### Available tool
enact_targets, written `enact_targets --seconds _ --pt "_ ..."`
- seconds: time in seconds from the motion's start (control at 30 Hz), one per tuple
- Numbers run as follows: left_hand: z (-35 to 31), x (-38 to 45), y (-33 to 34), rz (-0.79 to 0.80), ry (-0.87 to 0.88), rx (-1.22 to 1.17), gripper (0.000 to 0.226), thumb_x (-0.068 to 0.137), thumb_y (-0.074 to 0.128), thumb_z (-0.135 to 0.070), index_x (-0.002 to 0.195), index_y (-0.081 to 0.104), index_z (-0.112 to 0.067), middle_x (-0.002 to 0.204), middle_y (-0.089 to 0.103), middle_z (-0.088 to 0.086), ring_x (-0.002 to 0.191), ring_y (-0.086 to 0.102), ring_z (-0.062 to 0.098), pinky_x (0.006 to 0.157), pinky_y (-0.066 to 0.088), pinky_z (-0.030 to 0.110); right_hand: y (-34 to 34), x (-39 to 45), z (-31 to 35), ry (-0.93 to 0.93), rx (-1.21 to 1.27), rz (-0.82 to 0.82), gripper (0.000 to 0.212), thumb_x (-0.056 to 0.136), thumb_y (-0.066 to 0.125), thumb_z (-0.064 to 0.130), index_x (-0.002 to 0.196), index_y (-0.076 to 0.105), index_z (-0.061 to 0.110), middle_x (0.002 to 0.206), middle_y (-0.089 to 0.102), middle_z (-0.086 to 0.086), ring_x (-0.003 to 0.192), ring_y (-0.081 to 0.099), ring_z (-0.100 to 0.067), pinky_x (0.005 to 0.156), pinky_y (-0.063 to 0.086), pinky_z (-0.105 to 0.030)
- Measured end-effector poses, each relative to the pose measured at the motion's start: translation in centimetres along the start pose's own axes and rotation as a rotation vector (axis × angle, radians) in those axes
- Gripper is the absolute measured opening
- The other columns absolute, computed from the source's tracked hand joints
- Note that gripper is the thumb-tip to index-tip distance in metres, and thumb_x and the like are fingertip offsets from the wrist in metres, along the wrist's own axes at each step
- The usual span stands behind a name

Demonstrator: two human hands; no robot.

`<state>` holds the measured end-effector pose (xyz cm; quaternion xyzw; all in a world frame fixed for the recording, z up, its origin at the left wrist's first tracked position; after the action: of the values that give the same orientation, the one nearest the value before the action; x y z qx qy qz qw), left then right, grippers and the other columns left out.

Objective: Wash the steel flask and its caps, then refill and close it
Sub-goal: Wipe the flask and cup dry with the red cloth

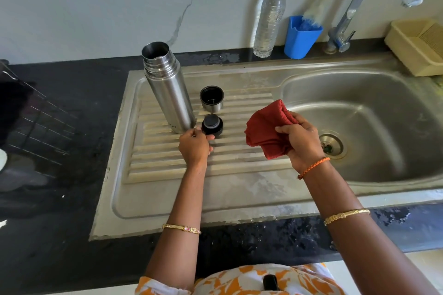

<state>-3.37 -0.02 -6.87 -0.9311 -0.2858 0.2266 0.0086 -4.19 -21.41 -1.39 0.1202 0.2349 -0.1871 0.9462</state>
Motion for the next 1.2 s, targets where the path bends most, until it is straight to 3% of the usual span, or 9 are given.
enact_targets --seconds 0.2,0.37,0.47,0.53,0.63,0.77,0.9,1.03,1.2 --pt "0.1 -1.4 -0.3 -0.008 0.014 0.008 0.021 0.095 0.041 -0.002 0.108 0.057 -0.005 0.082 0.069 0.012 0.041 0.05 0.01 0.034 0.036 0.017 -0.4 0.0 -0.1 0.021 -0.012 0.024 0.045 0.077 0.053 -0.014 0.105 0.066 0.02 0.104 0.066 -0.01 0.105 0.062 -0.034 0.086 0.052 -0.058" --pt "-0.9 -3.8 -1.1 -0.125 0.149 0.167 0.015 0.092 0.052 -0.013 0.106 0.058 -0.011 0.073 0.06 -0.003 0.067 0.057 0.02 0.066 0.05 0.034 -0.9 -0.3 0.0 0.039 0.017 0.059 0.042 0.08 0.054 -0.01 0.114 0.063 0.012 0.097 0.065 -0.011 0.091 0.064 -0.03 0.068 0.056 -0.043" --pt "-2.9 -6.1 0.0 0.0 0.331 0.147 0.007 0.091 0.06 -0.02 0.095 0.061 -0.016 0.08 0.06 -0.006 0.073 0.058 0.012 0.065 0.047 0.026 -1.5 -0.5 0.4 0.047 0.026 0.111 0.027 0.082 0.058 -0.003 0.104 0.062 0.012 0.093 0.064 -0.011 0.086 0.063 -0.029 0.061 0.056 -0.039" --pt "-4.1 -7.2 2.0 0.188 0.431 0.165 0.019 0.09 0.065 -0.03 0.103 0.061 -0.016 0.1 0.059 -0.004 0.084 0.056 0.004 0.071 0.044 0.015 -2.2 -0.6 0.9 0.038 0.024 0.148 0.023 0.083 0.06 0.0 0.103 0.058 0.011 0.092 0.063 -0.011 0.083 0.064 -0.027 0.058 0.056 -0.035" --pt "-4.8 -8.1 5.4 0.537 0.28 0.192 0.047 0.088 0.066 -0.044 0.124 0.055 -0.016 0.121 0.058 -0.004 0.104 0.058 0.006 0.082 0.044 0.016 -3.8 -0.5 2.0 0.028 0.046 0.211 0.037 0.083 0.062 0.004 0.119 0.052 0.0 0.095 0.063 -0.015 0.079 0.065 -0.025 0.054 0.054 -0.031" --pt "-5.4 -9.8 10.1 0.859 0.138 0.175 0.035 0.088 0.068 -0.034 0.113 0.066 -0.011 0.099 0.074 0.003 0.088 0.071 0.014 0.067 0.052 0.018 -7.5 0.4 4.0 0.009 0.043 0.261 0.037 0.087 0.062 0.007 0.12 0.052 -0.006 0.09 0.065 -0.015 0.07 0.066 -0.02 0.054 0.053 -0.026" --pt "-5.3 -11.6 16.5 0.82 0.098 0.212 0.019 0.087 0.07 -0.02 0.1 0.069 -0.006 0.089 0.073 0.009 0.077 0.069 0.02 0.071 0.056 0.028 -12.1 2.7 5.9 0.031 0.048 0.229 0.014 0.089 0.062 0.01 0.098 0.062 0.0 0.074 0.07 -0.009 0.059 0.066 -0.016 0.051 0.052 -0.022" --pt "-4.7 -15.0 24.7 0.862 -0.056 0.096 0.005 0.09 0.066 -0.012 0.091 0.066 -0.008 0.077 0.071 0.008 0.061 0.069 0.016 0.058 0.059 0.033 -18.6 6.3 9.0 0.078 0.108 0.142 0.024 0.082 0.07 0.017 0.102 0.067 0.003 0.082 0.072 -0.011 0.065 0.067 -0.018 0.057 0.053 -0.025" --pt "-4.9 -18.0 34.1 0.979 -0.135 0.029 0.01 0.09 0.062 -0.005 0.097 0.062 -0.012 0.09 0.07 0.008 0.081 0.066 0.019 0.09 0.052 0.04 -26.5 10.5 13.5 0.062 0.112 0.162 0.004 0.085 0.065 0.015 0.089 0.064 0.014 0.066 0.068 0.001 0.053 0.062 -0.008 0.048 0.048 -0.02"
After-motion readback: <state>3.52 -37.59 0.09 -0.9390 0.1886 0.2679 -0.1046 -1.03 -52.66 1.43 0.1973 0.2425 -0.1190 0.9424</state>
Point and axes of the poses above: each hand's wrist, its own x-axis towards the middle knuckle, its own y-axis out of the palm, z = x × y, the point moved 3 cm from there along x, towards the middle knuckle
